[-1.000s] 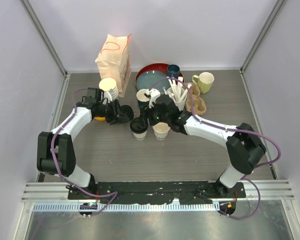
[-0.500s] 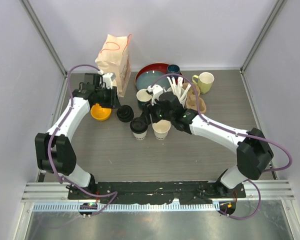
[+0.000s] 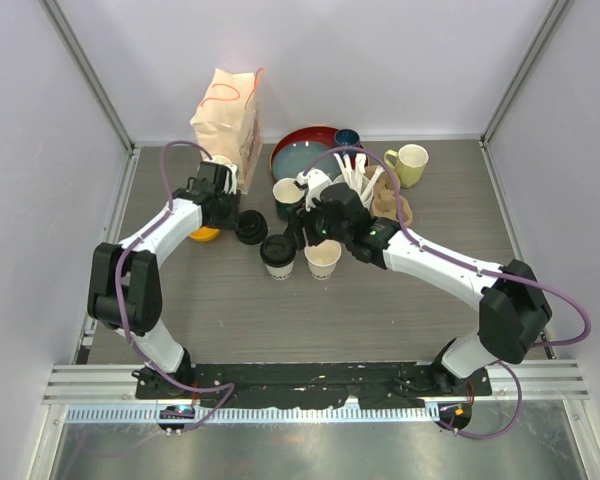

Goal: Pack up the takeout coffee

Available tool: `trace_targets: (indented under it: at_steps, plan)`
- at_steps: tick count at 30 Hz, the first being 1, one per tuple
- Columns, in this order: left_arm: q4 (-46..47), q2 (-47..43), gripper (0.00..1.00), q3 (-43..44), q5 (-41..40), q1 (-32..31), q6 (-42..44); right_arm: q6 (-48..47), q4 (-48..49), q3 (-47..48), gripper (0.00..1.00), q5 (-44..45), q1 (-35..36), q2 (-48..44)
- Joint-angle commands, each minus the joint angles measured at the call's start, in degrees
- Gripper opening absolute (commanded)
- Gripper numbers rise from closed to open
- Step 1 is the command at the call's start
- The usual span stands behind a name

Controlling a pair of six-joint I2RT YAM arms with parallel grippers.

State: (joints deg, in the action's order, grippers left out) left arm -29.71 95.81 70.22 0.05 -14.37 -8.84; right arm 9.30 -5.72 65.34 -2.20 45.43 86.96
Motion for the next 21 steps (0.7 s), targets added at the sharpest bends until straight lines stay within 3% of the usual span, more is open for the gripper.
trace_targets:
  at_steps: [1, 21]
  plan:
    - [6.4, -0.4, 0.37, -0.8, -5.0, -0.4, -5.6, -1.0, 1.1, 0.1, 0.64, 0.6, 0.2, -1.8]
    - [8.6, 7.2, 0.32, 3.0, -3.5, -0.3, -10.1, -1.4, 1.5, -2.3, 0.62, -0.7, 0.2, -2.3]
